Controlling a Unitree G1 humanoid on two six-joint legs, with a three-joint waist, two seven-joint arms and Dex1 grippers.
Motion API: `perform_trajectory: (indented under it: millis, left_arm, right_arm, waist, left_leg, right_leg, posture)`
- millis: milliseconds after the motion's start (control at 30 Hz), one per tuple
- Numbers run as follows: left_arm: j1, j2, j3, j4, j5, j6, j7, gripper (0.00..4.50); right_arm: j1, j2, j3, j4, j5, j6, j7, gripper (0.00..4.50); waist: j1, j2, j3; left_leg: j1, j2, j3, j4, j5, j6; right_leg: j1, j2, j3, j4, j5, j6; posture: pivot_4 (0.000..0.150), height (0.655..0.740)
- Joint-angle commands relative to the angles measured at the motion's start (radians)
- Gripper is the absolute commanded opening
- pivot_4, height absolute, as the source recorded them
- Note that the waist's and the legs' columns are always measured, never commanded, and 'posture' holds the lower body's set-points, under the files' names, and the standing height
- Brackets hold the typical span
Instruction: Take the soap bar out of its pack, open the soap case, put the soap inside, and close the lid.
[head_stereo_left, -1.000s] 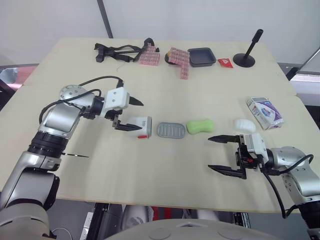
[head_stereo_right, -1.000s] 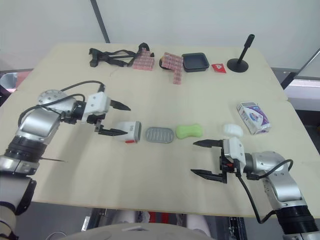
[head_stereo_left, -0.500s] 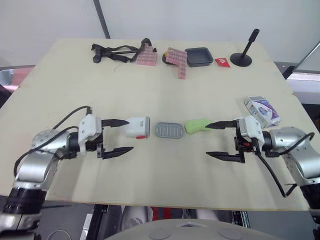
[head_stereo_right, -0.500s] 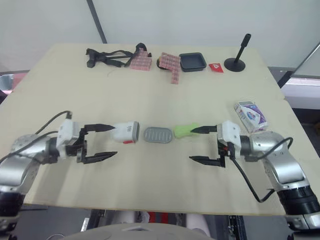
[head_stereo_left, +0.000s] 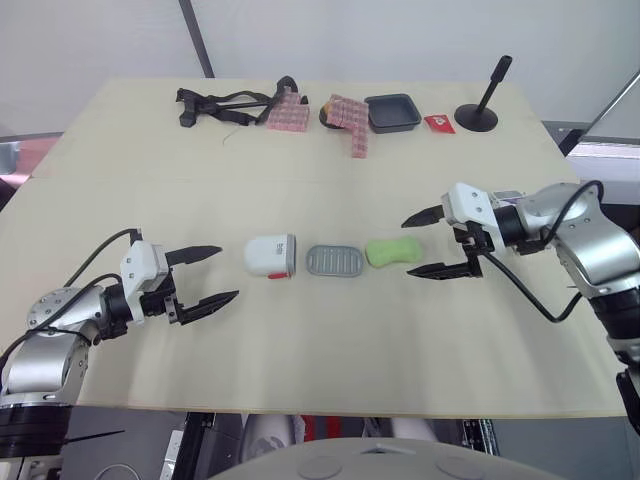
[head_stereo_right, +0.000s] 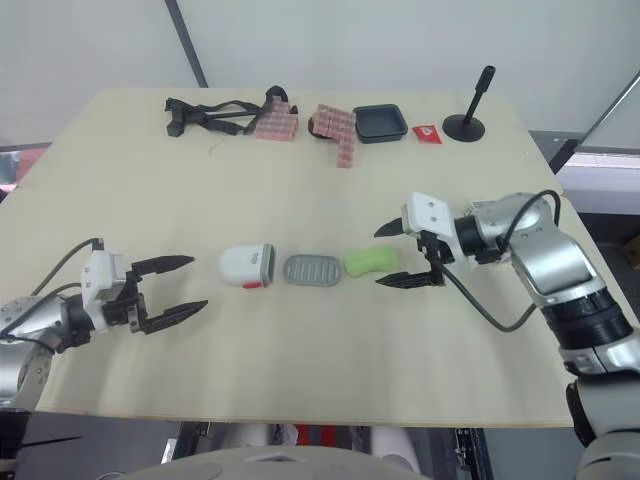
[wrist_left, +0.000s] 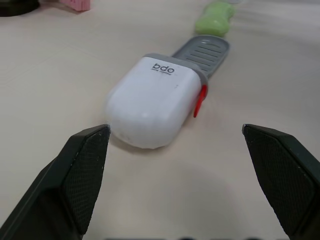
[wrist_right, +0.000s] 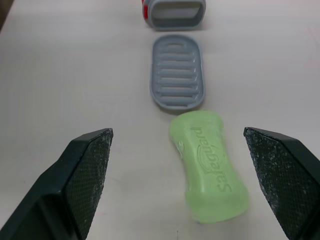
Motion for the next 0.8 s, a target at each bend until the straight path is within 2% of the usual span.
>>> perform_trajectory:
  millis: [33,233,467,800]
  left_arm:
    - [0.0,0.009,0.035,-0.006,-0.032,-0.025,-0.013,4.49]
    - [0.051,0.025,0.013,-0.01,-0.014,-0.12,-0.107,4.49]
    - [0.016,0.024,0.009,0.012,-0.009,-0.131,-0.093,4.49]
    - [0.03,0.017,-0.028,0.005,0.015,-0.202,-0.122,4.49]
  right_arm:
    - [-0.066,0.027,0.075,0.063,-0.096,-0.018,0.008,4.5]
    - [-0.159,0.1,0.135,0.135,-0.177,-0.012,-0.004,4.5]
    - [-0.225,0.136,0.181,0.19,-0.24,0.01,0.016,4.5]
    - [-0.25,0.165,0.228,0.256,-0.333,-0.059,0.023,4.5]
  waist:
    - [0.0,0.0,0.0]
    - [0.0,0.0,0.0]
    - [0.007,0.0,0.0]
    - [0.003,0.0,0.0]
  left_leg:
    - [0.0,0.0,0.0,0.0,0.0,0.0]
    - [-0.004,0.0,0.0,0.0,0.0,0.0]
    - [-0.002,0.0,0.0,0.002,0.0,0.0]
    - [-0.004,0.001,0.001,0.002,0.0,0.0]
  right_leg:
    - [0.0,0.0,0.0,0.0,0.0,0.0]
    - [-0.002,0.001,0.0,0.001,0.0,0.0]
    - [-0.003,0.0,-0.001,0.003,0.0,0.0]
    - [-0.003,0.001,0.0,0.004,0.0,0.0]
  posture:
    - [0.15,0.74]
    - [0.15,0.74]
    - [0.15,0.74]
    - [0.15,0.74]
